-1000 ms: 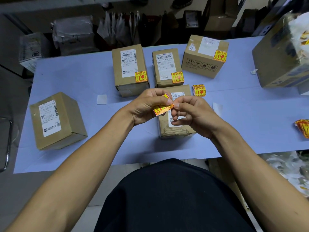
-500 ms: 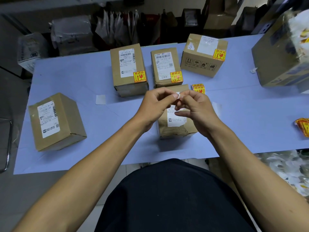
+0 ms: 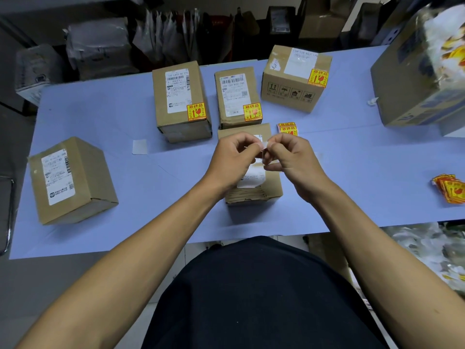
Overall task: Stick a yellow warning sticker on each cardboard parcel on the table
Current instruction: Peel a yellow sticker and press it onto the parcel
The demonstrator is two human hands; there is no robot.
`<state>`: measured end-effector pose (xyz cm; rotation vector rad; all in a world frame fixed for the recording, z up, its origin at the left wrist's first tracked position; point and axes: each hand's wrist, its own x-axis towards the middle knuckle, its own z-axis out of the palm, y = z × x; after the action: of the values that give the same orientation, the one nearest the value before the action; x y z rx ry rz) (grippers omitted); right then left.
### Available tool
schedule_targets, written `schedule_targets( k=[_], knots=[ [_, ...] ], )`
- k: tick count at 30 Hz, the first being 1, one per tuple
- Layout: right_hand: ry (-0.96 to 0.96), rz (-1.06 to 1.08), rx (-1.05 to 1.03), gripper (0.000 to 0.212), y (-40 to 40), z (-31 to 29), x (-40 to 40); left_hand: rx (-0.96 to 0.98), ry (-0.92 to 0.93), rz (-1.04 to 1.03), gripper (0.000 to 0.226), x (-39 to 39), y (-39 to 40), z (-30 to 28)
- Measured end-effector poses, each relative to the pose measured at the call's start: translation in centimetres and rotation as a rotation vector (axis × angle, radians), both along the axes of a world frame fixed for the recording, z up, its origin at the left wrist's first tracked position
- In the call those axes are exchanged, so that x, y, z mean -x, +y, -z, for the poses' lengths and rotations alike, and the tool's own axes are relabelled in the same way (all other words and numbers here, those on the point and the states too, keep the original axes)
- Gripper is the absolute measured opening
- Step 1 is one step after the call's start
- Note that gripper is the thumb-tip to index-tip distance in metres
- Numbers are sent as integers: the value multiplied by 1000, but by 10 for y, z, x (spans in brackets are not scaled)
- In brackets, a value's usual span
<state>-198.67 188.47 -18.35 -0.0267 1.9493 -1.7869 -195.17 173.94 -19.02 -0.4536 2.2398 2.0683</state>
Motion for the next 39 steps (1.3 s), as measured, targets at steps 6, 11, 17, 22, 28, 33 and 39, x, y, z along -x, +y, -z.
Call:
schedule_targets(
  k=[6,11,17,22,28,33,39],
  knots=[
    [-97,110,-129,22,33,27,16,-201,-172,-283,22,13,19,5],
    [-212,214,-290,20,69,66,30,-257,-242,-464,16,13,13,12],
    [-206,178,-485,21,90,96,35,-221,-292,-534,14,3,14,18],
    [-163,121,-620,10,98,107,33,-170,-317,-495,12,-3,17,22],
    [-139,148,-651,17,101,111,29,-157,-332,-465,13,-7,18,23],
    [-141,190,-659,26,103,110,21,-156,-351,-430,14,-7,16,22],
    [-106,176,-702,29,100,110,16,-160,-357,-375,15,-8,12,18]
  ],
)
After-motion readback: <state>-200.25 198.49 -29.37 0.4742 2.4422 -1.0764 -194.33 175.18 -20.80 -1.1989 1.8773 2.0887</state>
